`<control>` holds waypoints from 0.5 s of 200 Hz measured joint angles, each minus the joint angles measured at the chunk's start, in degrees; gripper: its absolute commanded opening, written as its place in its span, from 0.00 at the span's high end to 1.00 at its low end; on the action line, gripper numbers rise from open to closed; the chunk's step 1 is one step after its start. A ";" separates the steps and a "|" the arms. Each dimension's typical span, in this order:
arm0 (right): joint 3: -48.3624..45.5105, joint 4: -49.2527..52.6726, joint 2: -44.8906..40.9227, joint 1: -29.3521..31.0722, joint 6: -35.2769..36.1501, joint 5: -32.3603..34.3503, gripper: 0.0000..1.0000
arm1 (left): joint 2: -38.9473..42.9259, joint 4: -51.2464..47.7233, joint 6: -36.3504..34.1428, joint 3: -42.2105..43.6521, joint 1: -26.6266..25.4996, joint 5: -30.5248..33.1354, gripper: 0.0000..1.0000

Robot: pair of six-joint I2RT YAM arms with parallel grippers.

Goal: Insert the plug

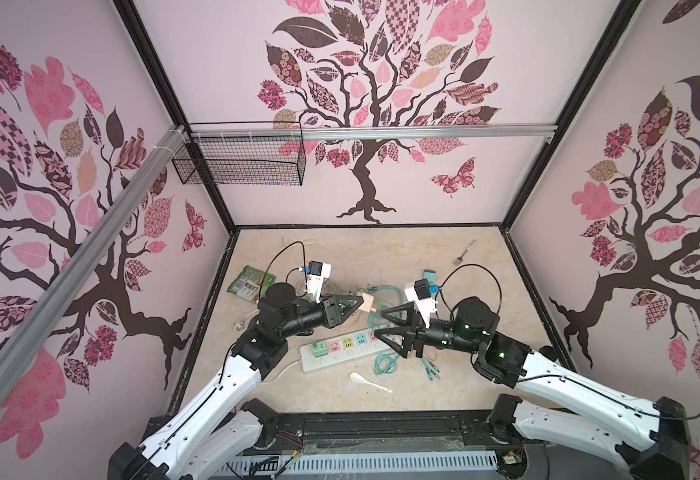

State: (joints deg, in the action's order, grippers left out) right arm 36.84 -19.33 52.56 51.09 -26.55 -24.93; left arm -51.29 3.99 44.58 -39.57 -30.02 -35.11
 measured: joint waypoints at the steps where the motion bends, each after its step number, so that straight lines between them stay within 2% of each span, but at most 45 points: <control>1: -0.15 -0.28 0.00 0.00 -0.31 -0.04 0.30 | -0.02 0.28 0.00 0.04 0.00 -0.02 1.00; 44: -6.03 -15.56 2.84 0.00 -12.52 -0.85 0.35 | -1.11 9.70 0.68 0.66 -0.22 -0.39 1.00; 69: -6.95 -22.53 4.57 0.00 -15.72 -0.39 0.37 | -1.11 13.99 1.07 1.51 -1.53 0.52 1.00; 100: -9.40 -31.80 5.70 0.00 -18.45 2.62 0.41 | -1.14 17.90 -0.79 1.79 -6.16 3.37 1.00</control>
State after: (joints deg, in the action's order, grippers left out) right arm 27.44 -51.13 58.26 51.09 -44.99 -22.31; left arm -52.42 21.89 43.79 -37.78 -36.18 -31.75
